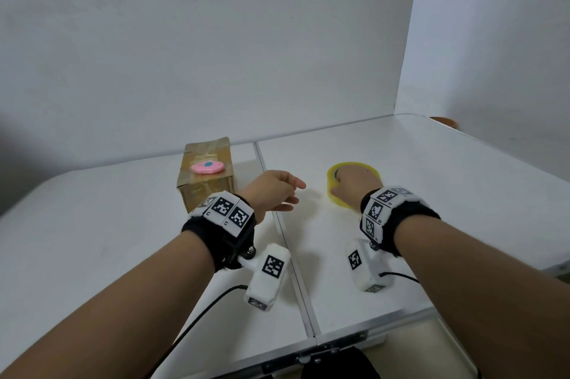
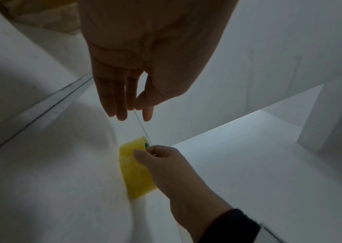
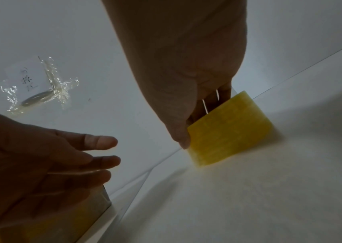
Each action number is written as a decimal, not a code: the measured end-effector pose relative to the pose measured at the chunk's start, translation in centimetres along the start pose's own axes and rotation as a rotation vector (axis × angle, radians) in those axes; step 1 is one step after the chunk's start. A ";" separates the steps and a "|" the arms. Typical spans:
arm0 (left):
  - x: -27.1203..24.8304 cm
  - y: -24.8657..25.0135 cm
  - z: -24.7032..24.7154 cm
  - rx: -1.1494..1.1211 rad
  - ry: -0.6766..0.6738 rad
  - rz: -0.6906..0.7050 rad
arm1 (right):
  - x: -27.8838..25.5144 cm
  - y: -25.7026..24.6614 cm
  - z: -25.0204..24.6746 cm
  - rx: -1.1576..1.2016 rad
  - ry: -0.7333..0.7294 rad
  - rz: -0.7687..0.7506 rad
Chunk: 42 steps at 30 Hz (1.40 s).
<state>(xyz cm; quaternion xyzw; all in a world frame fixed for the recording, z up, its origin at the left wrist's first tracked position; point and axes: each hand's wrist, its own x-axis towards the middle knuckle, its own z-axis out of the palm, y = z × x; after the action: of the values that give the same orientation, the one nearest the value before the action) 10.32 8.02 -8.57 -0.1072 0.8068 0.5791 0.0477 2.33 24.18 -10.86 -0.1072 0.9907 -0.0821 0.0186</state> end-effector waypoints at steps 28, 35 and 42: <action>-6.2 -4.5 -20.0 -0.224 0.477 0.125 | -1.6 -20.1 -2.7 0.400 0.102 -0.452; -6.0 -5.6 -20.1 -0.268 0.473 0.120 | -2.4 -20.0 -1.8 0.433 0.155 -0.444; -6.8 -5.1 -19.0 -0.131 0.533 0.164 | -2.1 -20.1 -1.2 0.485 0.162 -0.424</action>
<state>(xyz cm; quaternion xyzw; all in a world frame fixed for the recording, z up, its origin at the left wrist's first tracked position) 18.97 -10.67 -5.79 -0.1930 0.7575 0.5834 -0.2202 8.56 5.42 -6.28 -0.2967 0.8961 -0.3258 -0.0528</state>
